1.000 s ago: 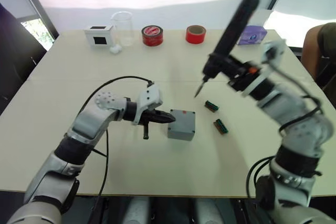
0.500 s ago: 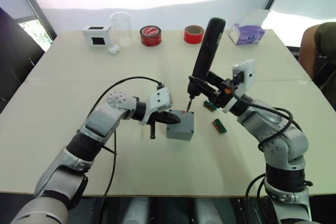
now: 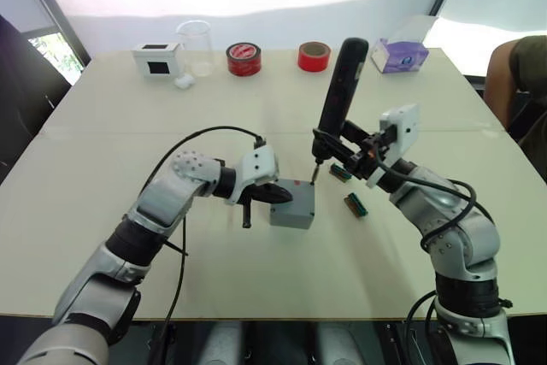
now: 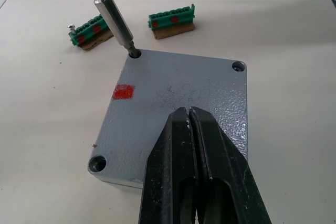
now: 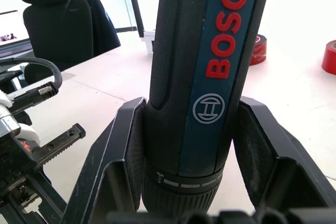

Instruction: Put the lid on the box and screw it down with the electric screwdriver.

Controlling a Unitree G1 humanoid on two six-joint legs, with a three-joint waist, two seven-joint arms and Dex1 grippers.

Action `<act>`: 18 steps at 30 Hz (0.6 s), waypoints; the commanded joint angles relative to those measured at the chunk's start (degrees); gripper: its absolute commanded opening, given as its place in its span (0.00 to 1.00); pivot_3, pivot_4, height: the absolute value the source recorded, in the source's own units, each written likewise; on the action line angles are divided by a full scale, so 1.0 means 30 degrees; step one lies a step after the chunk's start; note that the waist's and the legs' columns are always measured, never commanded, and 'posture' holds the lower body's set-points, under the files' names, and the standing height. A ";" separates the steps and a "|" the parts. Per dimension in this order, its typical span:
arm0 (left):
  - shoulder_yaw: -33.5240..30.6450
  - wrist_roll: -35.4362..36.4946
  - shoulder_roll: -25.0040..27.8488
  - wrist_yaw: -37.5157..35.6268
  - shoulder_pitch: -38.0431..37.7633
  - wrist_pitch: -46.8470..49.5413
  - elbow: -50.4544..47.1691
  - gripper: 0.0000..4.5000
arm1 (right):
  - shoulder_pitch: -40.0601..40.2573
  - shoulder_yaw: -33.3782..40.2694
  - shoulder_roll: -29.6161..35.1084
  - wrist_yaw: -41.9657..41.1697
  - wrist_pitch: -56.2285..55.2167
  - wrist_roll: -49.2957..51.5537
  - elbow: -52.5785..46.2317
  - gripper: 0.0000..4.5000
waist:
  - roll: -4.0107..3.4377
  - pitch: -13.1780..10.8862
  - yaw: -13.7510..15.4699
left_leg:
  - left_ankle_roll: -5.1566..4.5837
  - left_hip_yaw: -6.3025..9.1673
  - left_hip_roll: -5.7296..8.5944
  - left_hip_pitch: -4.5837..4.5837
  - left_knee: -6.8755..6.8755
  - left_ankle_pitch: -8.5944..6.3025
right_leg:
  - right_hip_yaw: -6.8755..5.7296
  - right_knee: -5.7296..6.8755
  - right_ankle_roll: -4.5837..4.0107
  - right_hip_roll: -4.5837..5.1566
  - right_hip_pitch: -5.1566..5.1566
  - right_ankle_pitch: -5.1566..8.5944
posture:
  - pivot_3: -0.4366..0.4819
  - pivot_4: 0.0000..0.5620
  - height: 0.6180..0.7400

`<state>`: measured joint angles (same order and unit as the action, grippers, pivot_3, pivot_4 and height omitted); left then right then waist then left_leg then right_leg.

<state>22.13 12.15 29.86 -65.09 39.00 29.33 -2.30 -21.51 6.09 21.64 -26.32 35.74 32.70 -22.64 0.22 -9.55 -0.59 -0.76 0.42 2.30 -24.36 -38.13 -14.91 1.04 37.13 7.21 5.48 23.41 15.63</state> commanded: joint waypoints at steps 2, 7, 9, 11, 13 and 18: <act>0.0232 -0.0427 0.0334 -0.0100 -0.0424 0.0139 0.0244 0.00 | 0.0761 -0.1074 0.0876 -0.0890 -0.0722 -0.1034 -0.0491 0.41 | 0.0003 0.0005 0.0002 | -0.0001 0.0001 0.0000 0.0010 0.0000 0.0000 | 0.0000 -0.0001 0.0000 0.0000 -0.0012 0.0000 | 0.48 0.27 1.00; 0.0263 -0.0461 0.0334 -0.0082 -0.0613 0.0088 0.0375 0.00 | 0.1712 -0.1994 0.1015 -0.1036 -0.1111 -0.1674 -0.0212 0.41 | 0.0037 0.0046 -0.0011 | -0.0007 0.0001 -0.0004 0.0110 0.0011 -0.0005 | 0.0001 -0.0016 -0.0001 -0.0004 -0.0109 0.0004 | 0.48 0.27 1.00; 0.0299 -0.0502 0.0291 -0.0052 -0.0682 0.0068 0.0440 0.00 | 0.2046 -0.2011 0.0988 -0.1056 -0.1383 -0.1886 0.0289 0.41 | 0.0045 0.0051 -0.0009 | -0.0013 0.0004 -0.0004 0.0201 0.0026 -0.0009 | 0.0000 -0.0039 -0.0003 -0.0004 -0.0202 0.0007 | 0.48 0.27 1.00; 0.0329 -0.0542 0.0303 -0.0092 -0.0735 0.0018 0.0479 0.00 | 0.2238 -0.2115 0.1143 -0.1170 -0.1544 -0.2135 0.0606 0.41 | 0.0063 0.0070 0.0002 | -0.0035 0.0005 -0.0006 0.0333 0.0056 -0.0024 | -0.0002 -0.0082 -0.0006 0.0000 -0.0343 0.0014 | 0.48 0.27 1.00; 0.0333 -0.0546 0.0328 -0.0137 -0.0765 -0.0006 0.0494 0.00 | 0.2345 -0.2216 0.1273 -0.1199 -0.1595 -0.2333 0.0829 0.41 | 0.0094 0.0110 -0.0003 | -0.0038 0.0010 -0.0007 0.0341 0.0058 -0.0027 | -0.0003 -0.0083 -0.0008 0.0002 -0.0350 0.0015 | 0.48 0.27 1.00; 0.0396 -0.0625 0.0289 -0.0134 -0.0817 -0.0153 0.0635 0.00 | 0.2500 -0.2490 0.1298 -0.1085 -0.1710 -0.2806 0.1512 0.41 | 0.0128 0.0180 0.0007 | -0.0037 0.0016 -0.0009 0.0343 0.0058 -0.0027 | -0.0002 -0.0082 -0.0009 0.0011 -0.0352 0.0016 | 0.48 0.27 1.00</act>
<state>22.22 11.82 30.12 -65.28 37.72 28.46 -1.38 -16.83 1.12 24.69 -29.56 27.86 27.10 -22.75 0.60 -9.01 -0.57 -0.87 0.47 2.27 -23.33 -37.95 -14.99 1.03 36.88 7.18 5.51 22.36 15.68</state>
